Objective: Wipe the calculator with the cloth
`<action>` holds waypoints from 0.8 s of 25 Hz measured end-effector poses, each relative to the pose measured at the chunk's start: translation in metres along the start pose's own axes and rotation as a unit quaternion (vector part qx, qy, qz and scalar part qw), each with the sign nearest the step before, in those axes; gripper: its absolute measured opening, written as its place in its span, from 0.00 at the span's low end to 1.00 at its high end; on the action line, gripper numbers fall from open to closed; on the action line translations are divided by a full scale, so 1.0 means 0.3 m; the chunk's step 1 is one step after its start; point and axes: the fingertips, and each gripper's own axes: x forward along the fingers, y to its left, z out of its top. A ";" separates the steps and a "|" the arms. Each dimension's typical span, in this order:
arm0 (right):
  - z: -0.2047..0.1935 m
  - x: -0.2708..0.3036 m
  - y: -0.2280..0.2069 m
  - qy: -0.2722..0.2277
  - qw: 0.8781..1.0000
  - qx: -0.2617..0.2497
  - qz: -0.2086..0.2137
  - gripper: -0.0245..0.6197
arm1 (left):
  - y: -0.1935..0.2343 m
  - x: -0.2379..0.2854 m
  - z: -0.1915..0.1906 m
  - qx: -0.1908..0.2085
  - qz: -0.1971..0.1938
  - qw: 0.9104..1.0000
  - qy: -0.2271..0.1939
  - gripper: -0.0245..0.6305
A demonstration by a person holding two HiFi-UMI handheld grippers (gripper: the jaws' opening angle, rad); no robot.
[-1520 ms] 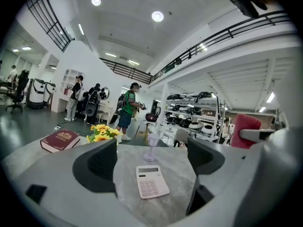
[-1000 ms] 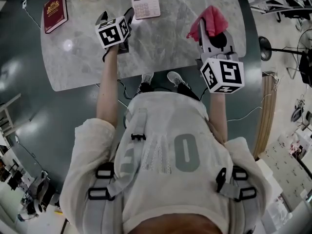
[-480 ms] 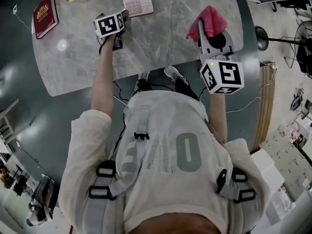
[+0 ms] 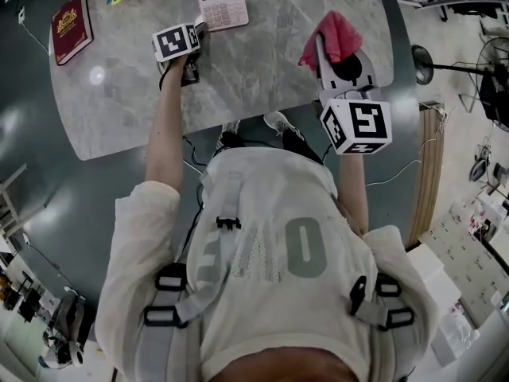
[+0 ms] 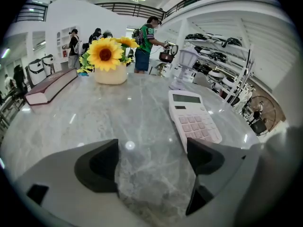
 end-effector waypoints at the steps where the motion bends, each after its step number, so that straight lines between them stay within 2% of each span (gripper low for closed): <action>1: 0.000 0.003 0.006 0.001 1.000 -0.001 0.002 0.13 | 0.000 -0.001 0.001 0.000 0.000 1.000 0.001 0.72; 7: 0.001 0.045 0.040 0.006 1.000 -0.011 0.016 0.13 | 0.005 0.007 0.002 -0.002 -0.003 1.000 0.014 0.72; 12: 0.020 0.135 0.046 0.012 0.998 -0.055 0.033 0.13 | 0.008 0.011 0.005 -0.003 -0.003 1.000 0.013 0.72; 16: 0.060 0.293 0.034 0.027 0.988 -0.142 0.048 0.13 | 0.011 0.013 0.010 -0.003 -0.004 1.000 0.019 0.72; 18: 0.061 0.395 0.035 0.049 0.977 -0.199 0.058 0.13 | 0.013 0.011 0.009 -0.004 -0.003 1.000 0.022 0.72; 20: 0.055 0.499 0.038 0.071 0.961 -0.260 0.064 0.12 | 0.010 0.009 0.010 -0.004 -0.003 1.000 0.023 0.72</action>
